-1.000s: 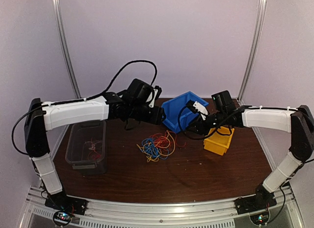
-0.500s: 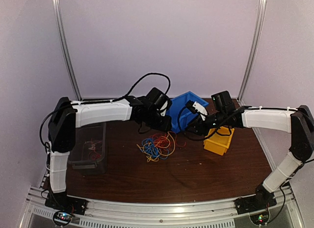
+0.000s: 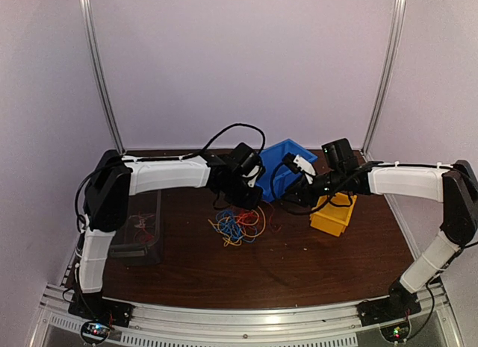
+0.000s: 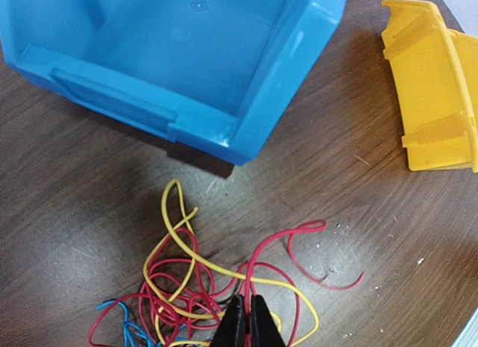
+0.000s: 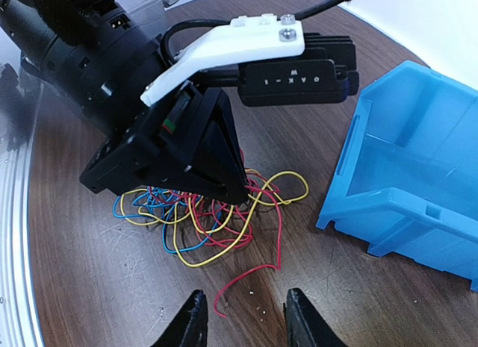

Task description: Untangle the cables

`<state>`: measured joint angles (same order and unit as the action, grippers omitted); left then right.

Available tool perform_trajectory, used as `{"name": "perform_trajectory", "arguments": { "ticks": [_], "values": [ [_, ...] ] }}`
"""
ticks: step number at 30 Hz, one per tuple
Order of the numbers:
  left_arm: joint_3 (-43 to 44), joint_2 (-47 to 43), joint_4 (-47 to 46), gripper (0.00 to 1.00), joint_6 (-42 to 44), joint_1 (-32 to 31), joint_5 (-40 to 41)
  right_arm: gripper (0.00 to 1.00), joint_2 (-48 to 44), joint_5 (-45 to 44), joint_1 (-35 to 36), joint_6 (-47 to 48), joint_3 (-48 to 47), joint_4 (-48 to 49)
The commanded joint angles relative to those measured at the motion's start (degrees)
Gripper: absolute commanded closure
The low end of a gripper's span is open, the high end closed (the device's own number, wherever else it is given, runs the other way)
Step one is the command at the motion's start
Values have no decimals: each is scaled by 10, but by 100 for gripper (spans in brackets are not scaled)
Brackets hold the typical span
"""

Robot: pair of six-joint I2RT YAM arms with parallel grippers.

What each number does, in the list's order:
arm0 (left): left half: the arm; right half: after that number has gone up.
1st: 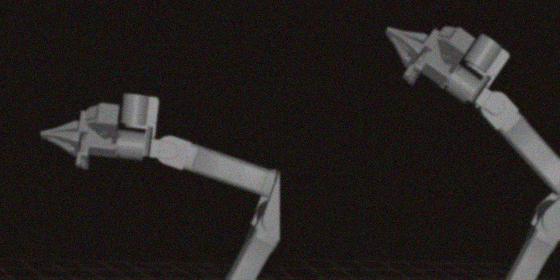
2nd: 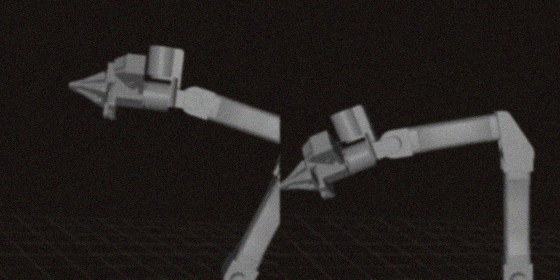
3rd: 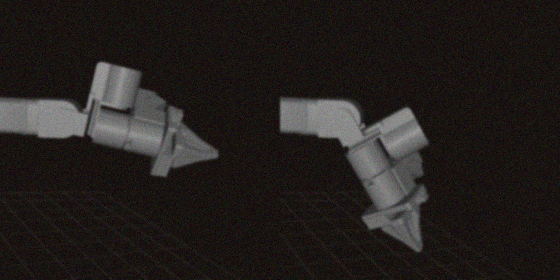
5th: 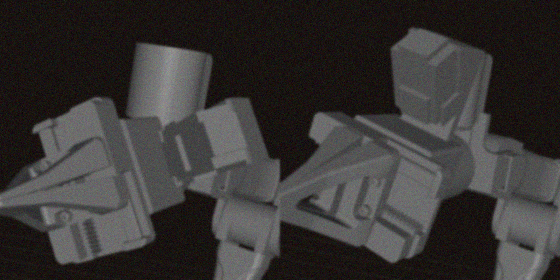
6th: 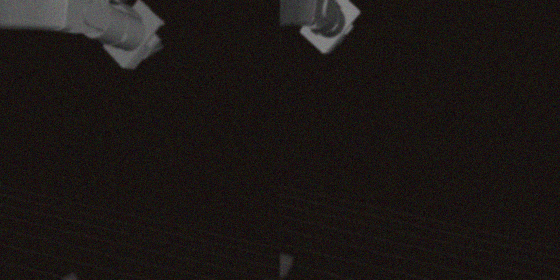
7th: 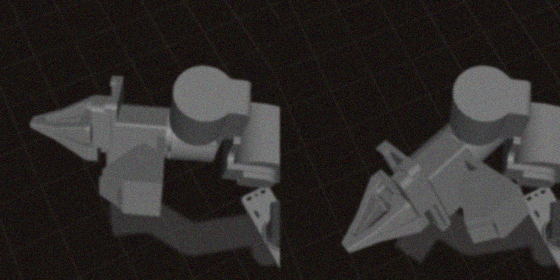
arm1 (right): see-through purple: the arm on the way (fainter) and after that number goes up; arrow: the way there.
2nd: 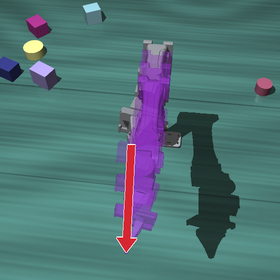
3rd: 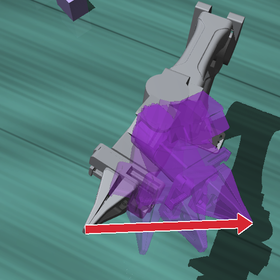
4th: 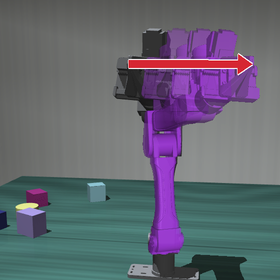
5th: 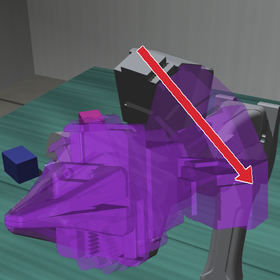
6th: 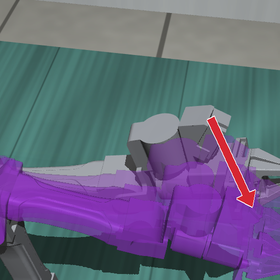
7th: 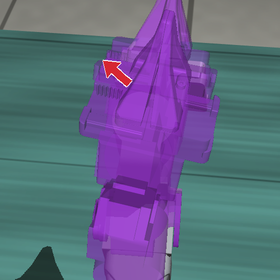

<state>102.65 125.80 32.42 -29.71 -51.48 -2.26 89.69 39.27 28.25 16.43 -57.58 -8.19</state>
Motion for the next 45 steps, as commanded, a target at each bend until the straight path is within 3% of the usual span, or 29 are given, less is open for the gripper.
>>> {"name": "perform_trajectory", "arguments": {
  "ticks": [1,16,24,36,39,42,45],
  "values": [
    [24,-7,-4,99,3,-2,-8,63,-2,14,-1,6,8,10],
    [1,-194,-48,100,7,-7,-17,60,34,26,48,-23,-3,35],
    [19,-254,-76,100,30,-38,-8,53,35,8,81,21,-92,-35],
    [6,-321,-101,100,32,-49,5,41,78,16,116,73,-80,-37],
    [5,-334,-106,100,37,-49,14,44,89,3,118,55,-75,-16],
    [7,-345,-109,100,39,-49,14,53,99,-7,118,47,-79,-7],
    [9,-356,-110,100,44,-49,33,73,107,-4,118,46,-82,-4]
  ]
}}
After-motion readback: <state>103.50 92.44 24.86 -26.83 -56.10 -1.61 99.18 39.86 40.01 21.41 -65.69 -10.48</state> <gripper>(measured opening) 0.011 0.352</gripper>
